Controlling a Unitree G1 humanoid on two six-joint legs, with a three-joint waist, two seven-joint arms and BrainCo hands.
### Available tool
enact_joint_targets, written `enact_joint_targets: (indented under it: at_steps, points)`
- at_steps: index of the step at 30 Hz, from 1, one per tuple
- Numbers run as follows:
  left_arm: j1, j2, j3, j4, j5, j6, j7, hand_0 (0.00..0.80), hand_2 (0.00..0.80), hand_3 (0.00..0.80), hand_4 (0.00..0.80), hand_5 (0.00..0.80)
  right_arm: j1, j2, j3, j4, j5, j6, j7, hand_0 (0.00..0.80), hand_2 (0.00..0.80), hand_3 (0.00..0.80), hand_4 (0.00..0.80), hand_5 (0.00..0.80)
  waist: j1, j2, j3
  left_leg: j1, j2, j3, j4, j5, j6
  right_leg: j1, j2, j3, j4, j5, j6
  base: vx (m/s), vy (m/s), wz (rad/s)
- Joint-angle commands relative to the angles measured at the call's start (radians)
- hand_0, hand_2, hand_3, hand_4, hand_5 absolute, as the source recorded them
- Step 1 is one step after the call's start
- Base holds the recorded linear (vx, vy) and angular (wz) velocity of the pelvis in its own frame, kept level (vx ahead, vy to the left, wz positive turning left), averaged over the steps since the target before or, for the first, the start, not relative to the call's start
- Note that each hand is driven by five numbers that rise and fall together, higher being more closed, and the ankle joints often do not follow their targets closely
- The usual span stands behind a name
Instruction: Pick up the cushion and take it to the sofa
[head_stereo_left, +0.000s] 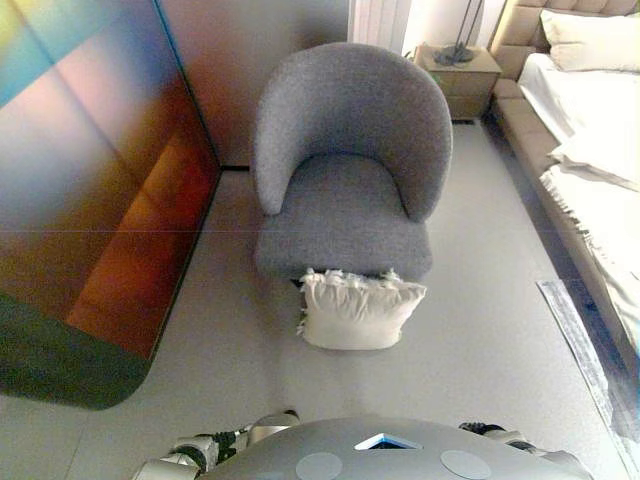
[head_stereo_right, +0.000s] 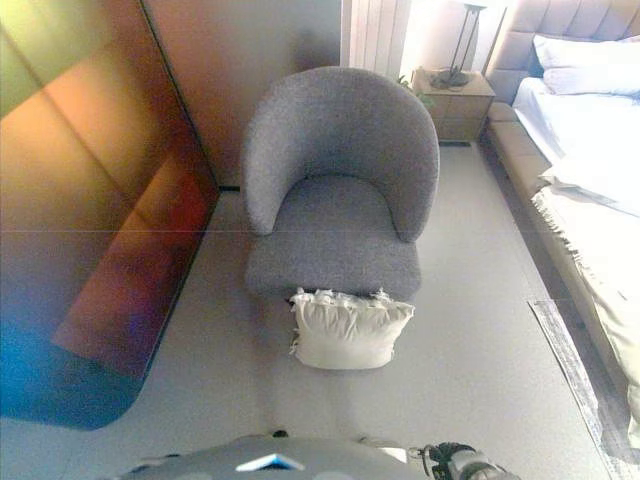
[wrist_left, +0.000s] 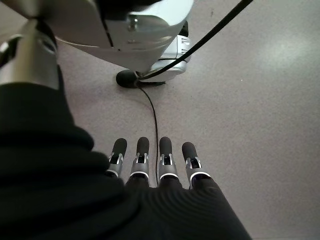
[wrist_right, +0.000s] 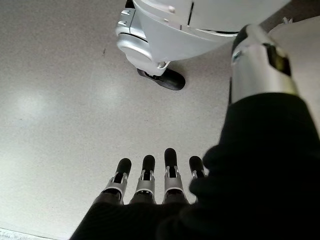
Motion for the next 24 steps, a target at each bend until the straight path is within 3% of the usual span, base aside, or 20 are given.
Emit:
enact_joint_targets:
  at_steps: [1,13,15,16,17,19,20,21,24]
  points:
    - [-0.074,0.002,0.004,0.070,0.023,0.015,-0.001,0.000,0.000,0.000,0.000,0.000,-0.067,0.020,-0.002,0.056,0.027,-0.006,-0.011,0.000,0.000,0.000,0.000,0.000,0.010,-0.023,0.040,0.019,-0.033,0.005,0.005,-0.072,0.042,-0.025,-0.033,-0.006,0.029,0.010,0.041,0.000,0.000,0.00]
    - [-0.075,0.005,0.004,0.067,0.000,0.039,0.018,0.000,0.000,0.000,0.000,0.000,-0.069,0.018,0.005,0.049,0.022,-0.006,-0.002,0.000,0.000,0.000,0.000,0.000,0.002,-0.028,0.050,0.030,-0.019,-0.011,0.041,-0.080,0.047,-0.030,-0.005,0.026,0.084,-0.030,0.015,0.036,-0.074,0.01]
    - [-0.078,0.004,0.013,0.069,-0.029,0.030,0.030,0.000,0.000,0.000,0.000,0.000,-0.073,0.016,0.005,0.047,0.021,-0.003,0.006,0.000,0.000,0.000,0.000,0.000,0.001,-0.039,0.057,0.009,-0.018,-0.014,0.127,-0.107,0.046,-0.040,-0.008,0.026,0.100,-0.032,0.004,-0.016,-0.133,0.03]
    - [-0.080,0.003,0.032,0.072,-0.044,0.003,0.041,0.000,0.000,0.000,0.000,0.000,-0.085,0.012,0.005,0.046,0.015,-0.001,0.016,0.000,0.000,0.000,0.000,0.000,0.007,-0.060,0.074,-0.035,-0.028,-0.012,0.267,-0.150,0.048,-0.052,-0.026,0.019,0.122,-0.036,-0.012,-0.016,-0.166,0.11]
    - [-0.082,0.004,0.043,0.074,-0.045,-0.011,0.042,0.000,0.000,0.000,0.000,0.000,-0.091,0.007,0.007,0.044,0.009,0.002,0.016,0.000,0.000,0.000,0.000,0.000,0.011,-0.070,0.086,-0.074,-0.031,-0.010,0.356,-0.155,0.046,-0.057,-0.030,0.016,0.133,-0.042,-0.025,-0.021,-0.187,0.17]
    - [-0.079,0.001,0.046,0.072,-0.054,-0.028,0.032,0.000,0.000,0.000,0.000,0.000,-0.107,-0.007,0.022,0.032,0.020,0.022,0.008,0.000,0.000,0.000,0.000,0.000,0.028,-0.079,0.126,-0.203,-0.029,-0.006,0.578,-0.095,0.037,-0.070,-0.038,0.012,0.177,-0.050,-0.055,-0.031,-0.142,0.18]
    - [-0.076,-0.002,0.047,0.073,-0.061,-0.029,0.023,0.000,0.000,0.000,0.000,0.000,-0.112,-0.013,0.026,0.031,0.033,0.024,0.009,0.000,0.000,0.000,0.000,0.000,0.035,-0.074,0.140,-0.252,-0.023,-0.001,0.615,-0.065,0.032,-0.070,-0.034,0.019,0.197,-0.059,-0.063,0.005,-0.085,0.04]
    - [-0.073,-0.003,0.050,0.074,-0.063,-0.030,0.020,0.000,0.000,0.000,0.000,0.000,-0.114,-0.016,0.026,0.030,0.043,0.024,0.011,0.000,0.000,0.000,0.000,0.000,0.042,-0.064,0.149,-0.283,-0.013,0.000,0.623,-0.041,0.025,-0.067,-0.025,0.026,0.209,-0.071,-0.065,0.123,0.001,0.01]
    - [-0.042,0.004,0.070,0.074,-0.052,-0.042,0.009,0.000,0.000,0.000,0.000,0.000,-0.125,-0.024,0.007,0.041,0.027,0.020,0.032,0.000,0.000,0.000,0.000,0.000,0.083,-0.011,0.174,-0.324,0.022,-0.005,0.426,0.074,-0.008,-0.004,0.018,0.055,0.208,-0.129,-0.050,0.325,0.058,-0.17]
